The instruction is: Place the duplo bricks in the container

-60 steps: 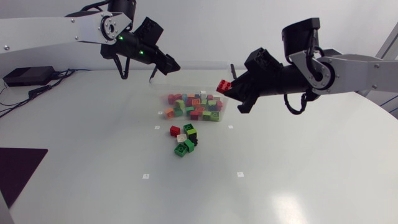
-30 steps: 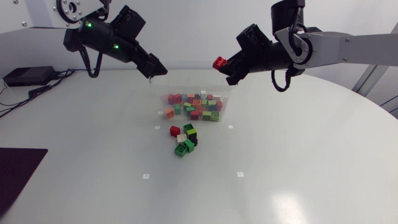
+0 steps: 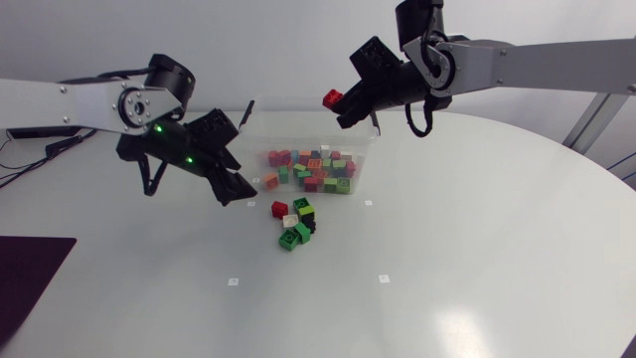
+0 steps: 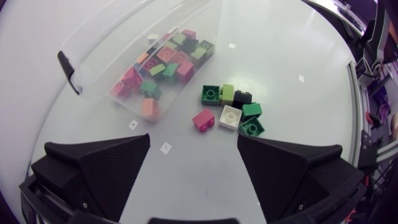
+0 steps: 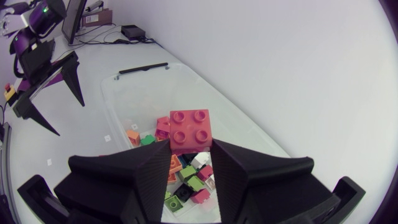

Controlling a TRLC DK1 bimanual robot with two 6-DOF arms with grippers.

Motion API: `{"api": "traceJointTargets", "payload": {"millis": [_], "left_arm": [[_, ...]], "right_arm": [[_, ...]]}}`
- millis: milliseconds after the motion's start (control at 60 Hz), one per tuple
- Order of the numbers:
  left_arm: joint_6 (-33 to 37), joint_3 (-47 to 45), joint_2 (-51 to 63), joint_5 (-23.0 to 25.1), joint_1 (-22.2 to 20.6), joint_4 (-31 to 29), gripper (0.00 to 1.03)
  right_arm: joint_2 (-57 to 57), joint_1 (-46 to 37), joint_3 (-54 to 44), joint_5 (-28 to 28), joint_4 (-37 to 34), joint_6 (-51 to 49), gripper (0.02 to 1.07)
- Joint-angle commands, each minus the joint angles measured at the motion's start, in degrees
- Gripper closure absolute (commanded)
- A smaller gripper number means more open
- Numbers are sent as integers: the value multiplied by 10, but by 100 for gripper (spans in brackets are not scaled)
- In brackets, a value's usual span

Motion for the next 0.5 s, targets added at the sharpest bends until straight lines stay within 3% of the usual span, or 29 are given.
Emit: {"api": "traceJointTargets", "payload": {"millis": [0, 67, 183, 350, 483], "left_arm": [[47, -61, -13, -8, -14, 61, 5], [81, -91, -14, -9, -21, 109, 5], [119, -94, 9, -10, -25, 139, 5], [154, -60, 37, 8, -25, 134, 5], [204, -21, 62, 9, -37, 82, 6]], "right_arm": [[27, 5, 35, 5, -20, 11, 57], [38, 5, 51, 8, -33, 10, 34], [48, 2, 69, 11, -49, 7, 13], [39, -4, 68, 10, -55, 4, 11], [13, -6, 43, 7, -56, -3, 11]]}}
